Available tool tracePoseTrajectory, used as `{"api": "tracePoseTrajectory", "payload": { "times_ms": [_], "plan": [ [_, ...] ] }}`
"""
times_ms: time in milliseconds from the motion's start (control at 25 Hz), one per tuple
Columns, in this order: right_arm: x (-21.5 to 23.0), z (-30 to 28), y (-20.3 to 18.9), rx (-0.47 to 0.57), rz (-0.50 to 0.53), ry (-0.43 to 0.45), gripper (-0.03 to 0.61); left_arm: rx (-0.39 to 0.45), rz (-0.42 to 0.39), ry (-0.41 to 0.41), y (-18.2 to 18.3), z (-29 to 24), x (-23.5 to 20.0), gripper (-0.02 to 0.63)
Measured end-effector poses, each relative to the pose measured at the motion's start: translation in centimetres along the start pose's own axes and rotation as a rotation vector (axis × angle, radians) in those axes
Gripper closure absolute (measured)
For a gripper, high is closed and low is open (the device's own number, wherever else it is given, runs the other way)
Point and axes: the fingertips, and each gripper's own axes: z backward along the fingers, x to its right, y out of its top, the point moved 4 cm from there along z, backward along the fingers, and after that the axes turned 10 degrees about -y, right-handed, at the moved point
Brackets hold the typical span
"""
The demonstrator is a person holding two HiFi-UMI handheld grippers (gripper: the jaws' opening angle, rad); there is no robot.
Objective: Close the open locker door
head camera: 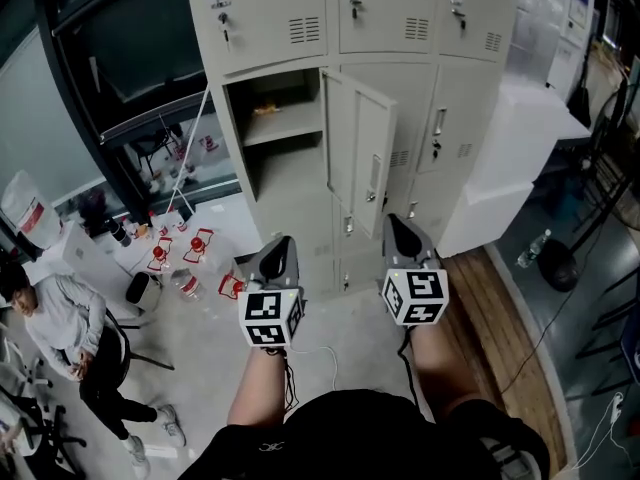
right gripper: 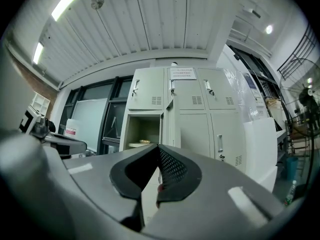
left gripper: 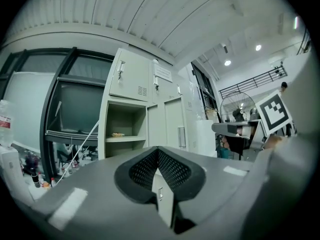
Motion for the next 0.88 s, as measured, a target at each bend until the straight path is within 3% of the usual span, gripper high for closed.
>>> {"api": "tracePoseTrajectory", "payload": {
  "times_ms": [280,320,360,480,880],
  "plan": [
    [2.4,-2.2,0.8,0.040,0.000,0.058,0.566,0.012,-0.007,0.008,1.1,-2.9,1.1,0.614],
    [2.5,-2.4,1.0,0.068,-0.004,0.077,0.511,0.011,-0.008,0.012,1.1,-3.1,1.1,0.614],
    [2.6,-2.6,1.2,0.095,-0.009,0.088,0.402,0.009,-0.010,0.015,1.2,-3.4,1.2,0.614],
    [3.3,-3.5,1.5,0.131,-0.016,0.082,0.305,0.007,-0.014,0.025,1.2,-4.1,1.3,0.614],
    [3.9,-7.8,0.2,0.050,-0.014,0.126,0.302,-0.013,-0.030,0.064,1.0,-4.8,0.9,0.614]
  ]
}}
